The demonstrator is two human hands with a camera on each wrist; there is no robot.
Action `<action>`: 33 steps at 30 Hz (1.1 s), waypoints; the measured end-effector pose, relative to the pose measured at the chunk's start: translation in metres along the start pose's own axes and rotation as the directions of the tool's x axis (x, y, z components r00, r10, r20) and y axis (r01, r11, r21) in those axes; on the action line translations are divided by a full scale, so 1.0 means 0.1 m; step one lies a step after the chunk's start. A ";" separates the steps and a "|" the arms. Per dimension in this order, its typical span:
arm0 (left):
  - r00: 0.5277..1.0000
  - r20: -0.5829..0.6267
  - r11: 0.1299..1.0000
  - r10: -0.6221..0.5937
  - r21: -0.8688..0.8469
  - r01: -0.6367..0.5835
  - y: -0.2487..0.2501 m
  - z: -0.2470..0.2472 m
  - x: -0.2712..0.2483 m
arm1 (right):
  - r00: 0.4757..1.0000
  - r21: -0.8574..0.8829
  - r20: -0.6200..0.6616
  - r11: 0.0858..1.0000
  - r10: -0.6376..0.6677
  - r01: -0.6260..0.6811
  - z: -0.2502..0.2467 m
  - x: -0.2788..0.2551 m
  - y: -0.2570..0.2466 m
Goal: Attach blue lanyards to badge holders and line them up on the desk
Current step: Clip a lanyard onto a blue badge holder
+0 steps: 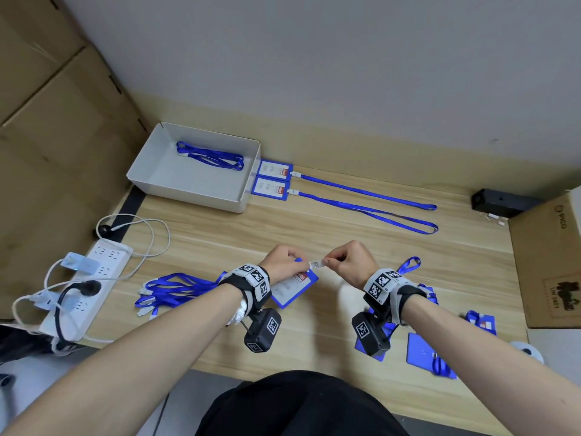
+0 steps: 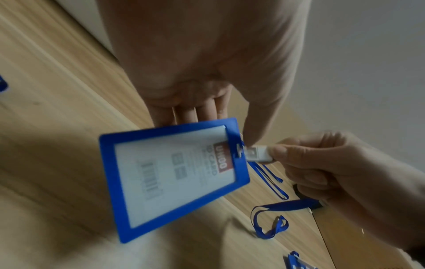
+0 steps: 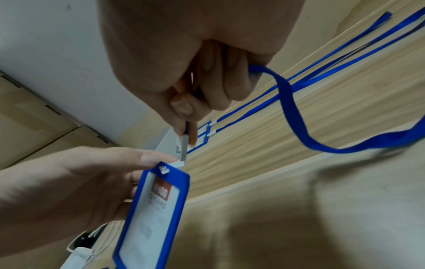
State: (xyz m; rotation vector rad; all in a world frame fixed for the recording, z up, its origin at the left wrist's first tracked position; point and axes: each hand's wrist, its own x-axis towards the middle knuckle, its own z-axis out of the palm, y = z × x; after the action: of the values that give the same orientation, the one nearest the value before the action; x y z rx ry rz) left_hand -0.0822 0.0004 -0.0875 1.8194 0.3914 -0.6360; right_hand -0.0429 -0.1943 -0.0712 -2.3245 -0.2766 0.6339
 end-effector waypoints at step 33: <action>0.989 -0.056 0.885 0.136 0.456 -0.096 -0.03 -0.35 -0.11 | 0.967 -0.002 0.251 0.999 0.046 -0.047 0.07 -0.01 -0.28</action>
State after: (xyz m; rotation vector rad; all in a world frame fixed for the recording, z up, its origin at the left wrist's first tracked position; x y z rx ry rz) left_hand -0.0849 0.0346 -0.0747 2.3048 0.1946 -0.5990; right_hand -0.0477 -0.1698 -0.0564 -2.2512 -0.3373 0.9542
